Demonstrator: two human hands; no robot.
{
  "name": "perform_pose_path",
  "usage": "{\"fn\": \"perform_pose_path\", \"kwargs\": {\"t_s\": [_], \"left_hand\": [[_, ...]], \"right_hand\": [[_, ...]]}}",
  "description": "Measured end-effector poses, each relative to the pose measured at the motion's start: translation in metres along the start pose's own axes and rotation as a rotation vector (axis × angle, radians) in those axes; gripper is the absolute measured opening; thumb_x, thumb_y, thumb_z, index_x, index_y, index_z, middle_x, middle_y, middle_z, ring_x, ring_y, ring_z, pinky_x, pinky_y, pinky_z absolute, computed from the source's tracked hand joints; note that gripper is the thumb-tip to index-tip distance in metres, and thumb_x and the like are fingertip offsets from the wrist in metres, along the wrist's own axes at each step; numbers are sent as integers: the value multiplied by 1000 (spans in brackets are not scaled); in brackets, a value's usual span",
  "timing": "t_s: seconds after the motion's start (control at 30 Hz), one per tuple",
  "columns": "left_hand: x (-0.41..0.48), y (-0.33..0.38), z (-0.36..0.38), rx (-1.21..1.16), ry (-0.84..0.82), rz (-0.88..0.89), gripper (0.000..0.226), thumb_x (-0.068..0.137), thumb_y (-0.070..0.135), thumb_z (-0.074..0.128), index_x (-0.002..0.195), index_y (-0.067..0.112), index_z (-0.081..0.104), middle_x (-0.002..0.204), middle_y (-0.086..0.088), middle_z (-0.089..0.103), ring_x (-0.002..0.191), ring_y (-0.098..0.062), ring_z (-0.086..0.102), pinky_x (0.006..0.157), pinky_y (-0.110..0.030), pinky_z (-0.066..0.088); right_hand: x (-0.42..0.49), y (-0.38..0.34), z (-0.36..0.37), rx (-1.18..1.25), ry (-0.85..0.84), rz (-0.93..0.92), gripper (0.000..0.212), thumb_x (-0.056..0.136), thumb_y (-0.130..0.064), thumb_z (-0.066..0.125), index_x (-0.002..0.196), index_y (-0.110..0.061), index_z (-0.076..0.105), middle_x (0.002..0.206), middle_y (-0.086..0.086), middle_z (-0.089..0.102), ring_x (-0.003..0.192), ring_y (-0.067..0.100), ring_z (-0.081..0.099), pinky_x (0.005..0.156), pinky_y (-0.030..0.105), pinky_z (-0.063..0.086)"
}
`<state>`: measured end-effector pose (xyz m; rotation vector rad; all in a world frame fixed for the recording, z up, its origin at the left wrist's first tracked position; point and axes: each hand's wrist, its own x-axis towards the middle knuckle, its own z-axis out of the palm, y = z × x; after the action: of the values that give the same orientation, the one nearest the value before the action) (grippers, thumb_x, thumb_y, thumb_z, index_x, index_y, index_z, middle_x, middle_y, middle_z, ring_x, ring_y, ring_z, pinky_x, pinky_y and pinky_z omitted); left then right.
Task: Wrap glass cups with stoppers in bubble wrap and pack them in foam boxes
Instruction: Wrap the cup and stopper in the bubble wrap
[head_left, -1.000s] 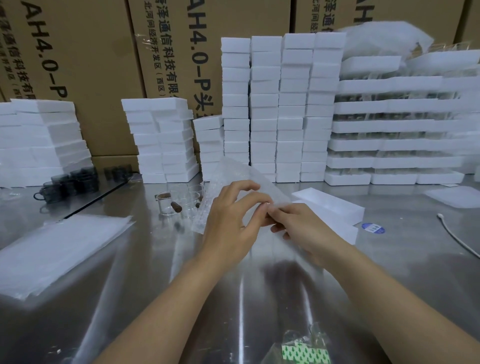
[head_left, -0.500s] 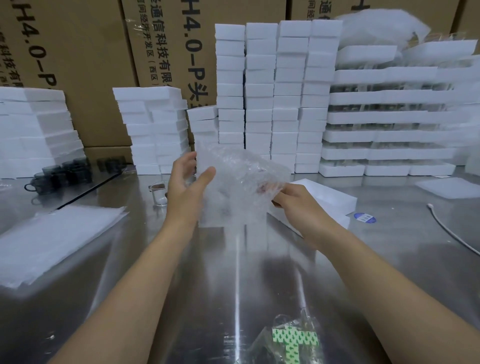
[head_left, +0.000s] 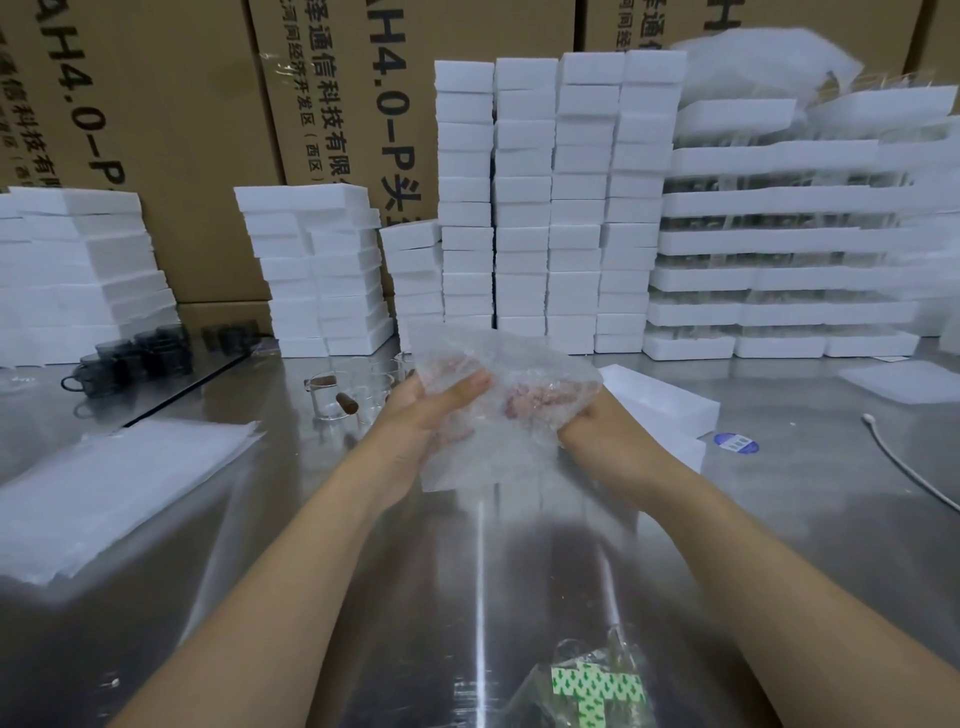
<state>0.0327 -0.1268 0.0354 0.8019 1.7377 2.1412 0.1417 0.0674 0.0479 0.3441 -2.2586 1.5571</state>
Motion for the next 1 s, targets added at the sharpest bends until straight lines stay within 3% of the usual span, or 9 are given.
{"fn": "perform_pose_path", "kwargs": {"t_s": [0.1,0.23,0.37,0.47,0.57,0.67,0.73,0.87,1.0], "left_hand": [[-6,2,10,-9,-44,-3,100,61,56,102,146,19,63,139,-4,73,131,-28,69,117,-57,48],[-9,2,19,25,-86,1,101,60,60,101,146,24,61,139,-2,73,132,-28,68,117,-61,46],[-11,5,22,33,-66,13,109,56,71,97,147,24,61,140,2,72,133,-22,67,118,-55,46],[-12,2,22,108,-75,-25,106,53,83,90,140,27,67,137,8,74,130,-17,68,118,-53,48],[-12,2,21,147,-143,-36,97,59,84,87,138,32,68,136,10,74,131,-18,68,120,-54,45],[-7,10,14,38,-53,-2,105,60,82,89,146,28,64,146,7,68,138,-20,62,124,-57,39],[-5,15,9,-35,-21,3,108,64,75,92,153,24,58,154,0,62,144,-28,57,125,-60,36],[-6,10,10,-38,-102,18,62,82,48,91,134,19,74,140,-7,73,134,-29,66,121,-54,44],[-9,5,20,-52,-90,-4,119,61,58,100,156,4,52,156,-14,59,145,-32,56,126,-53,38]], "right_hand": [[-5,1,0,-58,-41,31,15,101,-23,67,111,-26,77,110,-12,78,106,3,72,88,21,57],[-9,-1,-3,-12,-84,59,26,103,-19,65,122,-35,74,117,-15,76,114,1,69,94,23,53],[-3,3,-1,159,-53,100,25,102,-16,68,127,-19,73,125,8,74,124,25,68,107,46,54],[-3,7,-2,249,8,84,14,96,-9,73,103,-19,80,102,5,79,96,15,75,81,30,61],[-4,13,-5,204,55,81,36,91,5,69,78,-26,79,76,-9,75,68,1,70,58,14,52],[-3,17,-4,202,48,72,46,87,3,72,60,-35,75,60,-19,67,52,-7,61,48,9,45],[-3,18,-4,206,62,61,33,80,-4,75,67,-35,78,67,-17,71,62,-4,65,55,12,50],[-2,20,-3,195,59,67,10,83,-6,72,91,-10,76,87,5,70,85,19,62,78,35,51],[-1,21,0,141,94,123,16,87,-2,64,94,12,59,88,13,58,85,24,51,77,42,43]]}}
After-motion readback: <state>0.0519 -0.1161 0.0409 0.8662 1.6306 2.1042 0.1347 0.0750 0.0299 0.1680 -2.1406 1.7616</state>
